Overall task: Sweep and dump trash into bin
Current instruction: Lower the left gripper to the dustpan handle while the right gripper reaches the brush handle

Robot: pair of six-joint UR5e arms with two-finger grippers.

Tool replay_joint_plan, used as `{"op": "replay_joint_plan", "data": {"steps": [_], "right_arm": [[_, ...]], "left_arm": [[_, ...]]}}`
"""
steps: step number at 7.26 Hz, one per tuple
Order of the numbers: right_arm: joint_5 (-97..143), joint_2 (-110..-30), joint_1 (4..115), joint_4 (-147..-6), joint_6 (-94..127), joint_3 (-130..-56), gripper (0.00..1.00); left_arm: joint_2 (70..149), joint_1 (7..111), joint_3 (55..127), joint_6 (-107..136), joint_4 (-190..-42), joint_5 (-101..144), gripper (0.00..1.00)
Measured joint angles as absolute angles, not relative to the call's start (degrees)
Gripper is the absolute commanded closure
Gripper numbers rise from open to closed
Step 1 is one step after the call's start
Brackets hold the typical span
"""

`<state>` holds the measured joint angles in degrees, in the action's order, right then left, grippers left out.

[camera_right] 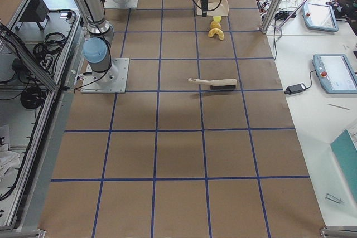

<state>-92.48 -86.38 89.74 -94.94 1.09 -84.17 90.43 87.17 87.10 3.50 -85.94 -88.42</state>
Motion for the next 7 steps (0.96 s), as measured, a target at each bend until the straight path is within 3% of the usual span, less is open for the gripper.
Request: {"op": "replay_joint_plan", "data": {"steps": [7], "right_arm": [[-91.8,-86.0,88.9,-94.5,0.1,-85.4,0.00]], "left_arm": [[88.7,87.7,89.9,1.1,-85.9,-88.5,0.00]]}}
